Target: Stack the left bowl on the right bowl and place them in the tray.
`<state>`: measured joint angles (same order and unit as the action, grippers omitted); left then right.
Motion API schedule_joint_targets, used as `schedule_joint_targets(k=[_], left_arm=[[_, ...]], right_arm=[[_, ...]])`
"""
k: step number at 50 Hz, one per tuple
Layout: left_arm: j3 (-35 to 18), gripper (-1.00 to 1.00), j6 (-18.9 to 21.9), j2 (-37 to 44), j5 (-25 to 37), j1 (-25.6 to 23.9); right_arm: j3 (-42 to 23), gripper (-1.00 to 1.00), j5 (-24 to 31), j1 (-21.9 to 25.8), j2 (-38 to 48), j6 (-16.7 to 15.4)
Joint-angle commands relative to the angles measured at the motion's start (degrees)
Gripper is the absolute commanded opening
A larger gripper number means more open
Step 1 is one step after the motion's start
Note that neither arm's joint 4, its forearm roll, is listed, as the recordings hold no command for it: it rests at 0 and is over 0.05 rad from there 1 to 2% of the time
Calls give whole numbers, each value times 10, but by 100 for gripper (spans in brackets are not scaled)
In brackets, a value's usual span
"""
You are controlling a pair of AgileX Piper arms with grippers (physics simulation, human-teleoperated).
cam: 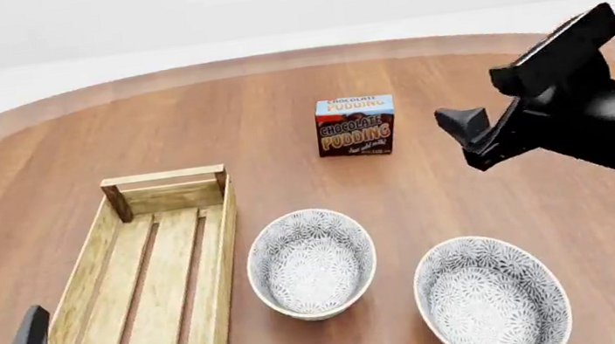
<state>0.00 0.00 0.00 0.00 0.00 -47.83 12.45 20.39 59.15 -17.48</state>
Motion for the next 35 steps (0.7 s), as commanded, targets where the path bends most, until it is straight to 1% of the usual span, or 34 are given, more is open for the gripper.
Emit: schedule_joint_targets(k=[1,4,6,10,11,14,15,17,19,26,27,35], left_arm=[[0,100,0,0,0,0],[0,100,0,0,0,0],[0,100,0,0,0,0],[0,100,0,0,0,0],[0,100,0,0,0,0],[0,100,0,0,0,0],[0,100,0,0,0,0],[0,100,0,0,0,0],[0,100,0,0,0,0],[0,100,0,0,0,0],[0,100,0,0,0,0],[0,100,0,0,0,0]], right_arm=[[-168,100,98,70,147,23],[-185,100,109,85,184,18],[-199,100,118,101,208,39],[-222,100,131,112,256,47],[-228,100,136,122,269,61],[-234,100,139,131,286,66],[-242,100,146,138,307,74],[-244,100,147,137,315,73],[-249,100,153,146,333,78],[-257,100,161,144,377,68],[-258,100,163,144,387,71],[-257,100,163,141,415,71]])
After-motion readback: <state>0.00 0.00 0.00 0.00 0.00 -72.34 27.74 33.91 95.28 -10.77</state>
